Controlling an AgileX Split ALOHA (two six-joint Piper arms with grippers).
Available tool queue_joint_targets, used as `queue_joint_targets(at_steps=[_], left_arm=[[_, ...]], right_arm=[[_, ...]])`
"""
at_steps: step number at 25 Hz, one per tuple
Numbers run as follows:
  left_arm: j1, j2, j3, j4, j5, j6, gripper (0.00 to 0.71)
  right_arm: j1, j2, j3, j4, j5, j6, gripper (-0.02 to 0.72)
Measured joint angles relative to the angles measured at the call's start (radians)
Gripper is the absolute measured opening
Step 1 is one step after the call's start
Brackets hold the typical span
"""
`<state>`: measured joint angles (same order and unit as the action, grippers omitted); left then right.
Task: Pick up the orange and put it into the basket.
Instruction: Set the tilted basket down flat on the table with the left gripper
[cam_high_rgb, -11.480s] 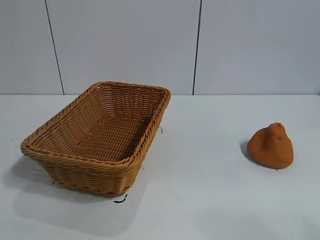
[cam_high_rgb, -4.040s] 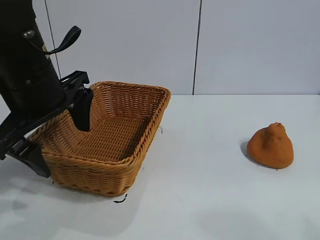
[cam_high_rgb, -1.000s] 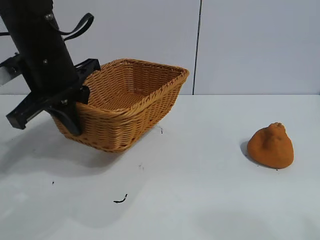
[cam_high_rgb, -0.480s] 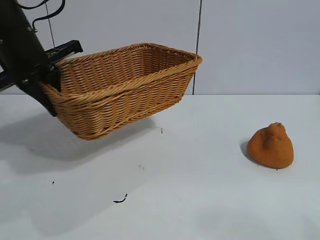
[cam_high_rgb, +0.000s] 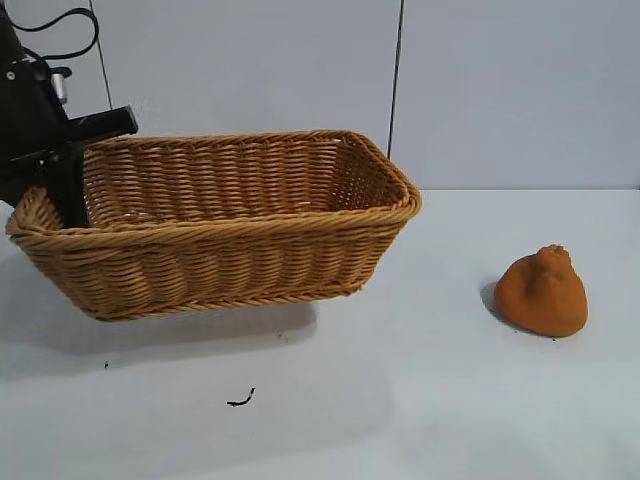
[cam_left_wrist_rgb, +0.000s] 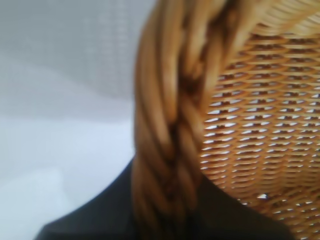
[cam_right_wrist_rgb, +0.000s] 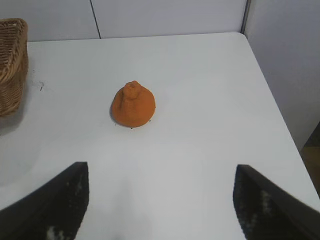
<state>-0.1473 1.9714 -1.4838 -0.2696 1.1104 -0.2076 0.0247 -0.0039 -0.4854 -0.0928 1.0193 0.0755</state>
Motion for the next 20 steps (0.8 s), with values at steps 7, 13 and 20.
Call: queue_joint_targets(at_steps=[7, 13, 20], left_arm=[[0.000, 0.040, -0.005, 0.021, 0.004, 0.075, 0.093], [0.000, 0.055, -0.005, 0.020, -0.019, 0.110, 0.093], [0.000, 0.087, -0.007, -0.034, -0.048, 0.156, 0.092]], right_arm=[[0.000, 0.000, 0.000, 0.000, -0.001, 0.000, 0.545], [0.000, 0.000, 0.000, 0.000, -0.001, 0.000, 0.545], [0.000, 0.000, 0.000, 0.000, -0.001, 0.000, 0.545]])
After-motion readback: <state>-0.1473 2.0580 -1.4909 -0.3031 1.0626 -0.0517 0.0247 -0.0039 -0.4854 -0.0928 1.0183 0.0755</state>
